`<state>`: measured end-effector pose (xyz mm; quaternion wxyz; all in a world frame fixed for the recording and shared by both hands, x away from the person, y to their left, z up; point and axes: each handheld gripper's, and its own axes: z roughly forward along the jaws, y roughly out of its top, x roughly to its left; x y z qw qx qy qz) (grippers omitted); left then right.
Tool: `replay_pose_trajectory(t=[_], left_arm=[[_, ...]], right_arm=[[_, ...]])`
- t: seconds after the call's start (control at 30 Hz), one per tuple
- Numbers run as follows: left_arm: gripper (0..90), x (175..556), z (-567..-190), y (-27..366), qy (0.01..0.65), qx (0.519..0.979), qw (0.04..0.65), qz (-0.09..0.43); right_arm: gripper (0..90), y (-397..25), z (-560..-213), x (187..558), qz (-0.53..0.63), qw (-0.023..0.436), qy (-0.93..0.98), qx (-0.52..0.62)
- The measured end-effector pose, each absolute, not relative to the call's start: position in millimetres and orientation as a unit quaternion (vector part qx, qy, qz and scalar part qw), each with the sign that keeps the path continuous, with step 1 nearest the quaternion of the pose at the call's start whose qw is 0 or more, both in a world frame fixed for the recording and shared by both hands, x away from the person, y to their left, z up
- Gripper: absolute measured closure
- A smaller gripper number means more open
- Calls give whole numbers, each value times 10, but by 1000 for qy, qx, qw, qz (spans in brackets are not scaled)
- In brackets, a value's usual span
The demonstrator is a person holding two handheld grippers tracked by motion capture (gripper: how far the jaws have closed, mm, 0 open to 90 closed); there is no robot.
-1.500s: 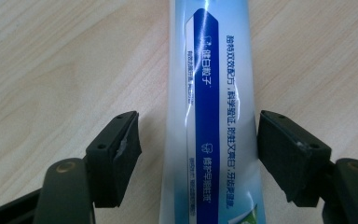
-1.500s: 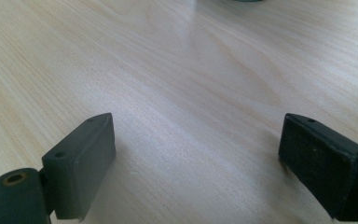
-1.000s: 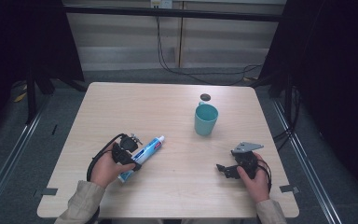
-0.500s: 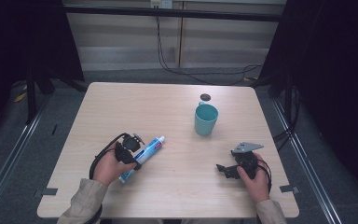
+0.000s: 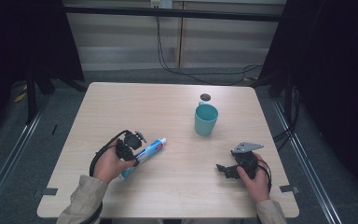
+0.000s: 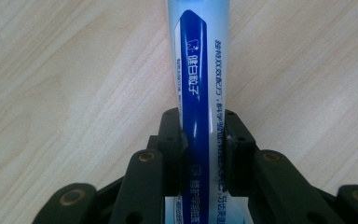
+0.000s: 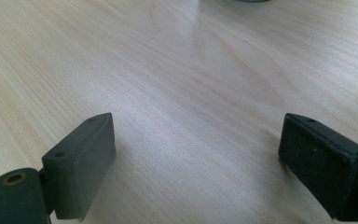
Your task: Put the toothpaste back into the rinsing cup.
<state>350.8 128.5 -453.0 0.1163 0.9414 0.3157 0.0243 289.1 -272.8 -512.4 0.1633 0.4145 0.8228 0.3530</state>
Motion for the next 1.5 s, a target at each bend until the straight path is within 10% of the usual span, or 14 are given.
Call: replay_pose_trajectory(t=[1.5], left_arm=[[743, 3536, -4065, 948, 274, 950, 150, 22]], right_arm=[[145, -2702, -4947, 2879, 349, 173, 838, 383]])
